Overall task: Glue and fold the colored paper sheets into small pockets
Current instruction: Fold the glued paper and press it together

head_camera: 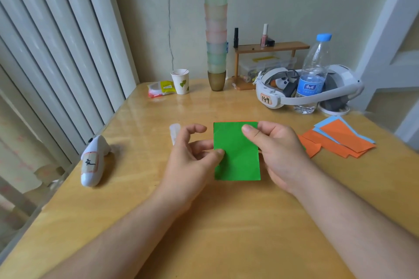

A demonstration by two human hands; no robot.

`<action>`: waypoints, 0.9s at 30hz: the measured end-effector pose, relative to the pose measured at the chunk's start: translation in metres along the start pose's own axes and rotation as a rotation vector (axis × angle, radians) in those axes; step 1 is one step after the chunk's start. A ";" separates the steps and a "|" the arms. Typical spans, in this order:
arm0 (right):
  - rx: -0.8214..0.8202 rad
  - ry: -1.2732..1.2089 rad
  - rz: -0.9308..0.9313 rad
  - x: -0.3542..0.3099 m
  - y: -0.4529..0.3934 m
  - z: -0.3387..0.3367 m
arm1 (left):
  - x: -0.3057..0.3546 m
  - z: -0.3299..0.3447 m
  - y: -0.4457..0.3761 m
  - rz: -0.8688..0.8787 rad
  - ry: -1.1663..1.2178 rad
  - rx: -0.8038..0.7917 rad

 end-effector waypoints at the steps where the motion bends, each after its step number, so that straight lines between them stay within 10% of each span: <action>1: -0.026 0.020 -0.012 0.001 0.000 0.001 | -0.001 -0.001 0.000 -0.029 0.035 0.006; 27: -0.101 0.095 -0.113 0.005 0.004 0.013 | 0.002 -0.006 -0.006 -0.020 0.005 0.002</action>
Point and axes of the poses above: each hand's wrist, its own y-axis away from the middle knuckle, its own z-axis out of the palm, x = y × z, the point moved 9 cm from there along -y, towards the middle knuckle, and after that the axes turned 11 degrees about -z, right-handed, at the moved point
